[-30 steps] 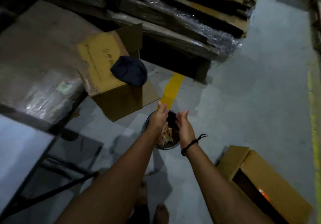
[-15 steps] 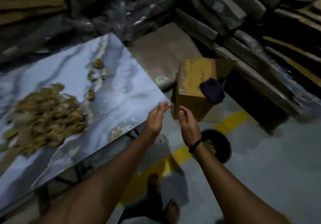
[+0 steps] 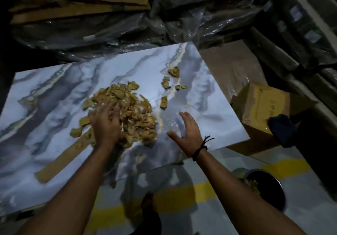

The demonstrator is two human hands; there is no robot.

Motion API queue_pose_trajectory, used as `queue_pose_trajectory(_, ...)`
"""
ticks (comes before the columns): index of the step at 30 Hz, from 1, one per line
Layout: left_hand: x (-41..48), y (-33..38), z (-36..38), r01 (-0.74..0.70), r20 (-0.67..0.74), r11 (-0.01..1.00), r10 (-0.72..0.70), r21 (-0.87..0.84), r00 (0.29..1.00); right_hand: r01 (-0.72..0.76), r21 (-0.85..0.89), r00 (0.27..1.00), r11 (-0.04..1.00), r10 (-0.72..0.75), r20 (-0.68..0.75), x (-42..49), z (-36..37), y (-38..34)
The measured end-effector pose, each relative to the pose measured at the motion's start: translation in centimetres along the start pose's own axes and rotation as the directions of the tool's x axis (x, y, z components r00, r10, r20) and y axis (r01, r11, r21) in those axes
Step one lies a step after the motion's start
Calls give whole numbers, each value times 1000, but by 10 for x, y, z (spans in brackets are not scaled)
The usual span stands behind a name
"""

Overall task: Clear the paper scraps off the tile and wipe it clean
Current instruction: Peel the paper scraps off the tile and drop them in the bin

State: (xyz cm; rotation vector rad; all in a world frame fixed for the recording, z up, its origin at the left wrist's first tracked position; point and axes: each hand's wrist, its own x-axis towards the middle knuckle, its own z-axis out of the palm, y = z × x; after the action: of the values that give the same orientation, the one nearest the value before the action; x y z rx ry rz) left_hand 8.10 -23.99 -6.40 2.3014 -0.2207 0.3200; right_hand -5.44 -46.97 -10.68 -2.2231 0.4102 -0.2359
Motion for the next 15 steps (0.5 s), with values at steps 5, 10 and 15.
queue_pose_trajectory(5, 41, -94, -10, 85, 138, 968, -121, 238, 983, 23, -111, 999, 994, -27, -33, 42, 68, -25)
queue_pose_trajectory(10, 54, -110, 15, 98, 302, 993, -111, 58, 947, -31, -185, 999, 982, 25, -32, 65, 114, -49)
queue_pose_trajectory(15, 70, -81, 41, 121, 312, 986, -80, -113, 947, 0, -180, 1000, 984, 0, -1, 96, 134, -67)
